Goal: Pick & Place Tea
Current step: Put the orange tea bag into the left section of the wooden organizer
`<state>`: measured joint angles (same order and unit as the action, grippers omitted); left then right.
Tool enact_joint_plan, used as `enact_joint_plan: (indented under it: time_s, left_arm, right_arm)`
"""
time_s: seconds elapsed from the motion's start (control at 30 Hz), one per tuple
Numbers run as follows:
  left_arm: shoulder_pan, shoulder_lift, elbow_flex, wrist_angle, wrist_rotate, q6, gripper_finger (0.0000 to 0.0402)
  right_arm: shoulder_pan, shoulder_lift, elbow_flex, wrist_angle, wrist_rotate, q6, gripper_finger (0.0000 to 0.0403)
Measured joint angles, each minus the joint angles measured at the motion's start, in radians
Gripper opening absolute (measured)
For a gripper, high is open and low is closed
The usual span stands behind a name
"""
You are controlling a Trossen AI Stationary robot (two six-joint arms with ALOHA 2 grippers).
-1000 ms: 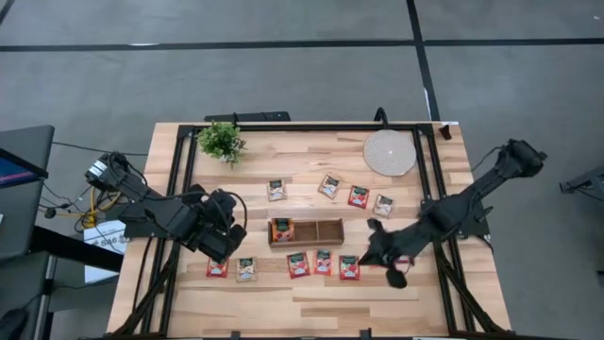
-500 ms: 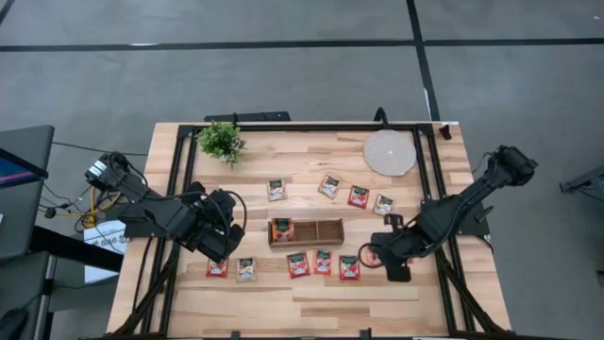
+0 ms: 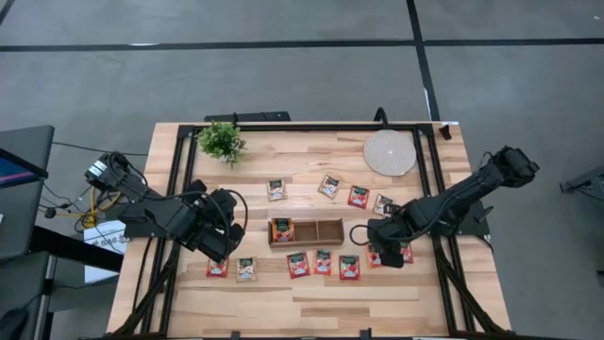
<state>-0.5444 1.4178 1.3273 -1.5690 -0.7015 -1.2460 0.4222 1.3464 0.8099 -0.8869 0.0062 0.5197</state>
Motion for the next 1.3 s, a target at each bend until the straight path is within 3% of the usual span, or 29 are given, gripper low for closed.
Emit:
enact_joint_plan:
  time_s: [0.47,0.9,1.3]
  left_arm:
    - [-0.001,0.000,0.000,0.000,0.000,0.004,0.0096]
    - [0.000,0.000,0.000,0.001,0.000,0.003,0.0096]
    - [0.000,0.000,0.000,0.024,0.001,0.003,0.0096]
  right_arm:
    - [-0.023,0.000,-0.123,0.121,-0.089,-0.017,0.0142]
    - [-0.033,0.001,-0.130,0.166,-0.055,-0.005,0.0150]
    - [-0.051,0.187,-0.123,0.221,-0.060,-0.030,0.0142]
